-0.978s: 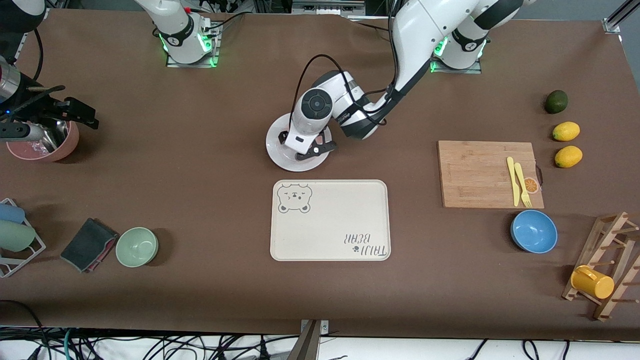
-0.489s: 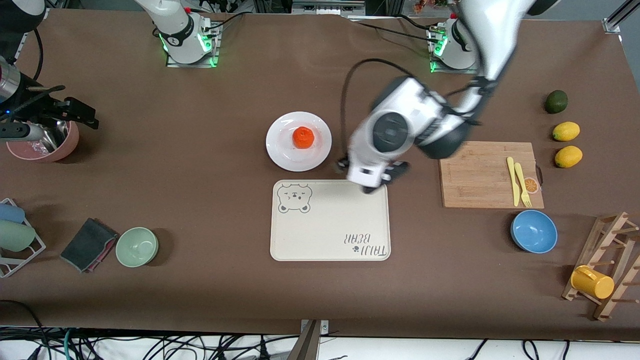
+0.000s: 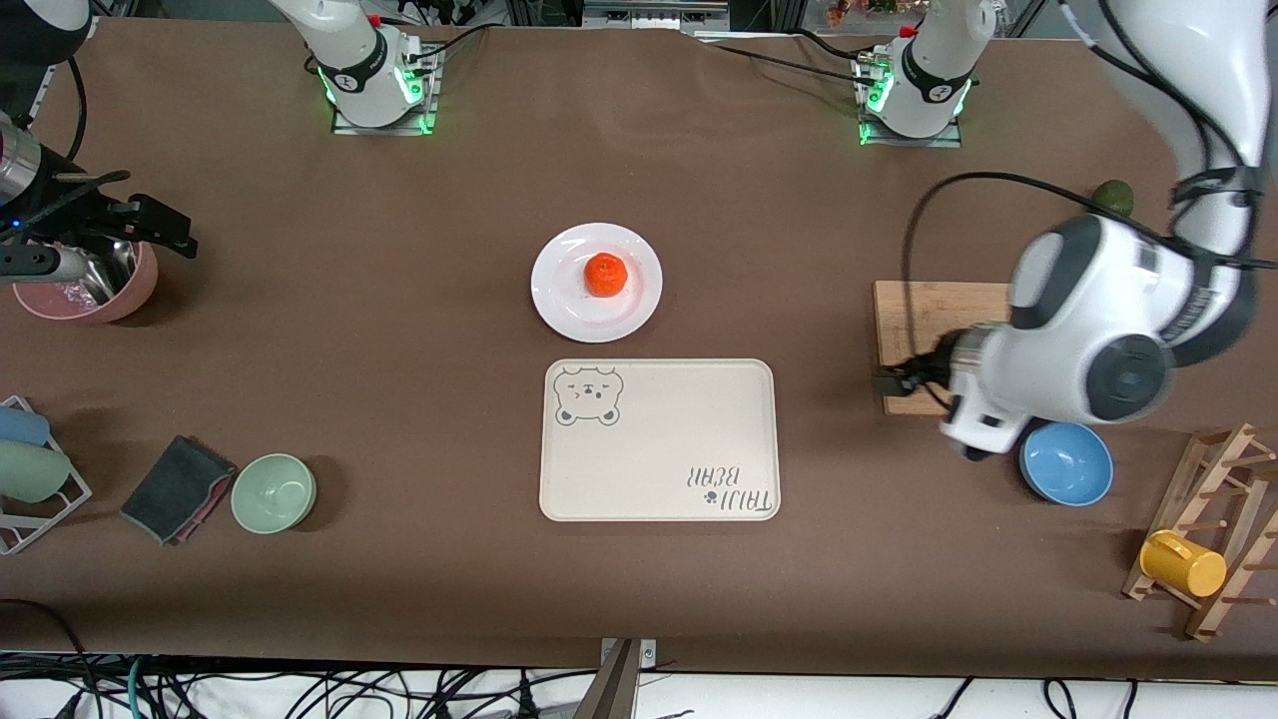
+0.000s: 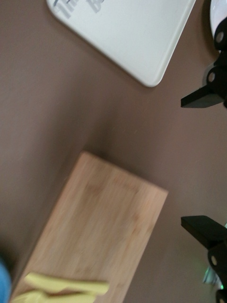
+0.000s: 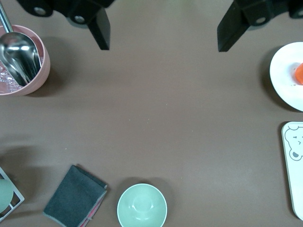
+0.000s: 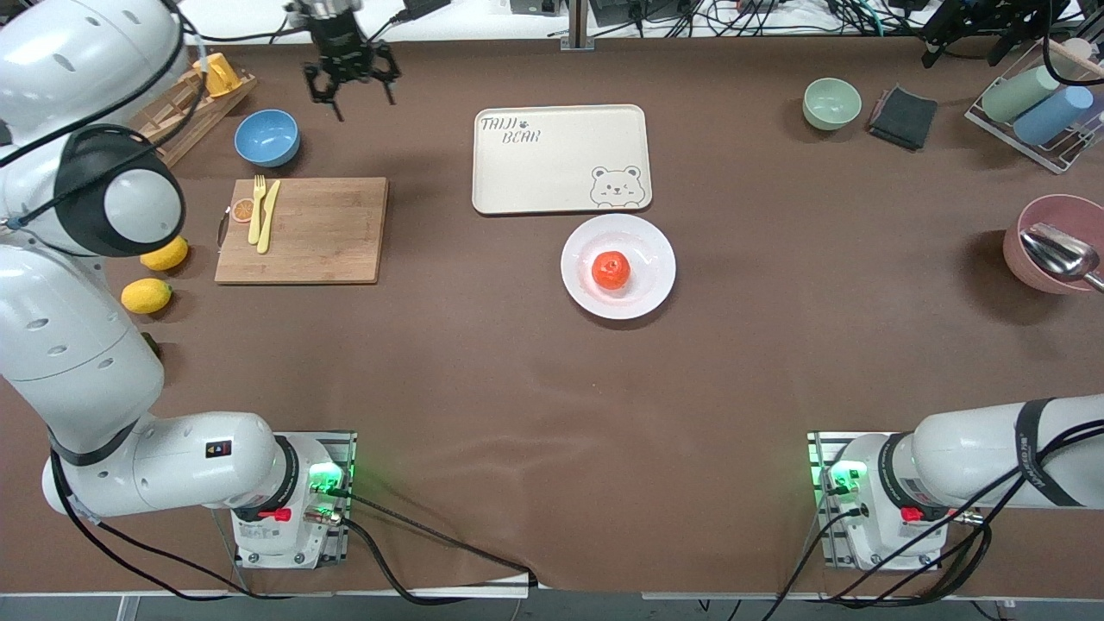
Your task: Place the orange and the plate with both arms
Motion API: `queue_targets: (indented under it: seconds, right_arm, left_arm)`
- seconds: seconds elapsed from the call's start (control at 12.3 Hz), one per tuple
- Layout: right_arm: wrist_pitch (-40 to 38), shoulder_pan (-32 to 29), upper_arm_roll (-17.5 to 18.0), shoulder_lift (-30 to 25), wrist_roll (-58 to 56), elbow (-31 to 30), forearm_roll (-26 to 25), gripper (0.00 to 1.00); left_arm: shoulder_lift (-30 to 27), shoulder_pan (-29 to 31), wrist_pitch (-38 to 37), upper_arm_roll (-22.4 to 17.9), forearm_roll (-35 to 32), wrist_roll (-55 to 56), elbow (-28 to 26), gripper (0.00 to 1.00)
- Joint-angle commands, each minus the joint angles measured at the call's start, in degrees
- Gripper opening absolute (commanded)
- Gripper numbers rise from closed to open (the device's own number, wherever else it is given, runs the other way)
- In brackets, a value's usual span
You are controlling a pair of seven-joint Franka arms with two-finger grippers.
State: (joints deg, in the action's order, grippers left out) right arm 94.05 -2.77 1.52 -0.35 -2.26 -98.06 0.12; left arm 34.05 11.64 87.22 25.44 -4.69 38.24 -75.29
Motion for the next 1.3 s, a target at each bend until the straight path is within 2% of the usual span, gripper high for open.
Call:
queue_targets:
  seconds: [0.0,0.24,0.33,0.49,0.57,0.65,0.73,0.9,1.06,1.22]
  right_arm:
    - [-1.15,-0.22,0.24,0.26,0.68,1.29,0.85,1.0]
    - [-1.24,-0.22,0.24,0.35,0.68,1.29,0.85,1.0]
    - [-1.24,-0.22,0.24,0.26,0.77,1.29,0.85,1.0]
    - [-1.24,-0.13,0.59,0.18,0.51,1.29,0.85,1.0]
    - [-1.24,-0.13,1.63,0.26,0.42,1.29,0.67,1.0]
    - [-1.24,-0.13,2.34,0.61,0.42,1.21,0.67,1.0]
    - [-1.41,0.82,3.56,2.44,0.5,1.12,0.76,1.0]
    - [-2.38,4.59,4.72,5.26,0.86,0.68,1.63,1.0]
    - [-2.38,6.36,4.72,8.59,0.86,0.42,8.28,1.0]
    - [-3.17,6.46,4.72,13.42,0.77,-0.72,17.85,1.0]
  left_arm:
    - [-1.0,5.83,-0.64,0.93,-1.99,-10.69,-0.91,1.0]
    - [-2.84,11.11,-0.56,0.93,-1.9,-19.84,-0.99,1.0]
    - [-5.8,10.87,-0.56,-0.9,-1.72,-26.23,-1.86,1.0]
    - [-12.38,1.34,-0.12,-14.9,0.11,-34.52,-5.98,1.0]
    - [-15.12,-2.54,-0.03,-20.63,3.17,-37.16,-7.31,1.0]
    - [-17.85,-7.28,-0.12,-25.48,4.59,-38.84,-8.45,1.0]
    - [-20.92,-10.37,-0.38,-27.7,4.78,-39.56,-9.42,1.0]
    - [-23.41,-10.76,-0.47,-27.55,4.96,-42.72,-9.17,1.0]
    - [-23.41,-10.76,-0.56,-26.41,5.93,-42.9,-10.22,1.0]
    - [-23.23,-10.15,-0.29,-26.32,6.45,-42.98,-9.79,1.0]
